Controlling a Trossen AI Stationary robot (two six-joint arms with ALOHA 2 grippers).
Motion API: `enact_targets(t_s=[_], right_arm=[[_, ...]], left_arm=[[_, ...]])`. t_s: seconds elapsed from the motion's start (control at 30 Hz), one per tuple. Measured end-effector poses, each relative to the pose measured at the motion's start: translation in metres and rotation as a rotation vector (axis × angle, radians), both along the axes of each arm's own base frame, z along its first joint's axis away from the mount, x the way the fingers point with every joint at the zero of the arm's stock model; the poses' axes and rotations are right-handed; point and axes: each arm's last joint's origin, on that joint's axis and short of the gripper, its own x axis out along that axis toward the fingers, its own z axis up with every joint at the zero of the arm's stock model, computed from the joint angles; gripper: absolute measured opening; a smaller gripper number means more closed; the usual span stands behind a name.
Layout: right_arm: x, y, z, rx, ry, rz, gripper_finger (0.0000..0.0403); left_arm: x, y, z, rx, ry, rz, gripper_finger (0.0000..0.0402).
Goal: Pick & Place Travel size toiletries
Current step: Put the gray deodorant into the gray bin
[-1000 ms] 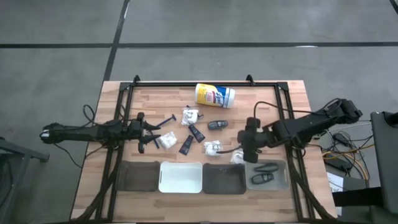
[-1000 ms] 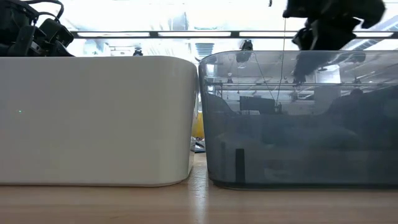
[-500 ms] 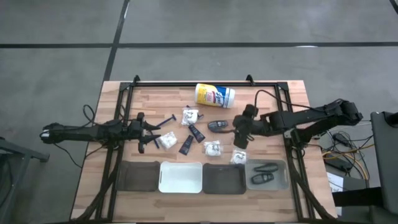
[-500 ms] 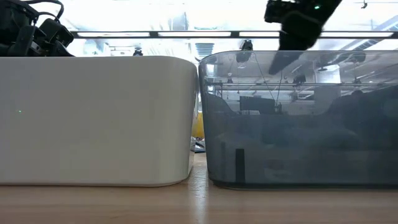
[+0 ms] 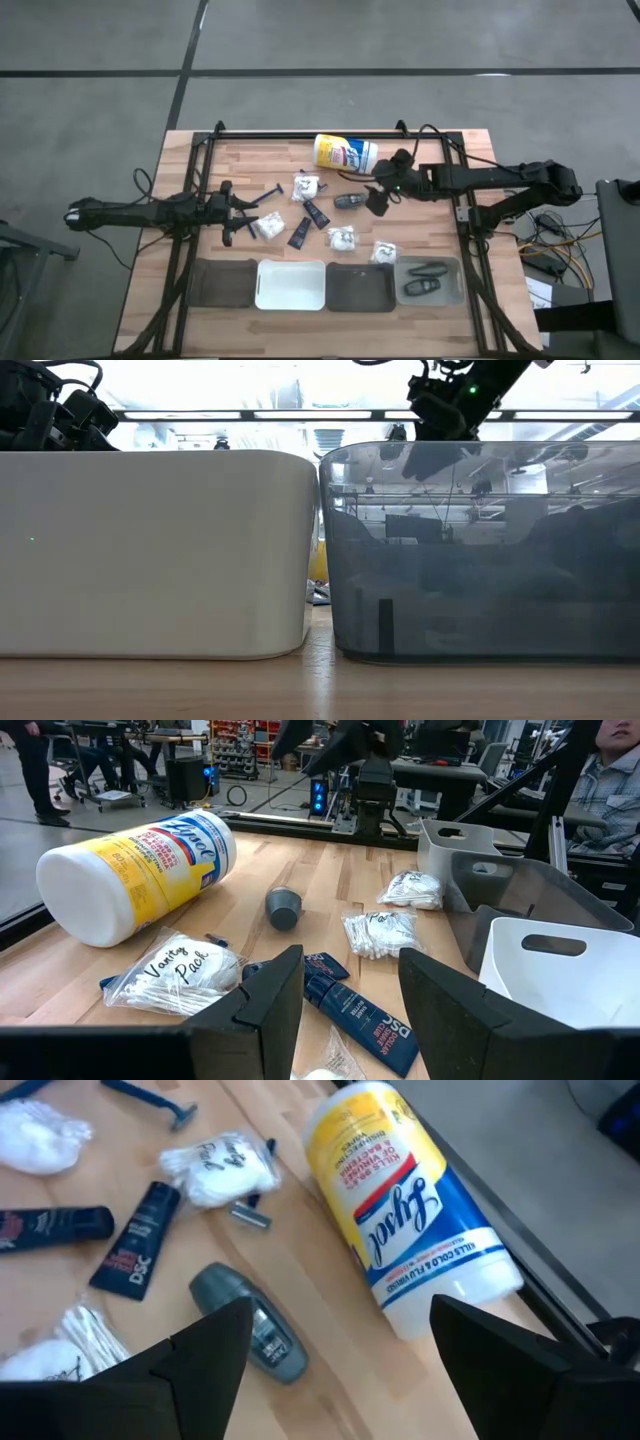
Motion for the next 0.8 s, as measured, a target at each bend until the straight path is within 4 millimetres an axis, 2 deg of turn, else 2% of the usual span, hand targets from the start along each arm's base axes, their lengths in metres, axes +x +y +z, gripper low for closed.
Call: enact_targets(t_s=[0.17, 0.43, 0.67, 0.8], right_arm=[[0.005, 0.000, 0.003, 0.035, -0.076, 0.018, 0.0306], [0.018, -0.001, -0.003, 0.039, -0.169, 0.075, 0.0282], [0.048, -0.009, -0.027, 0.032, -0.090, 0.135, 0.0261], [0.069, -0.017, -0.031, 0.078, -0.058, 0.261, 0.0251]], left_arm=[[0.000, 0.000, 0.000, 0.000, 0.000, 0.000, 0.0171], [0.000, 0.000, 0.000, 0.000, 0.000, 0.000, 0.0171], [0.000, 0.000, 0.000, 0.000, 0.000, 0.000, 0.0171], [0.000, 0.000, 0.000, 0.000, 0.002, 0.000, 0.0171]])
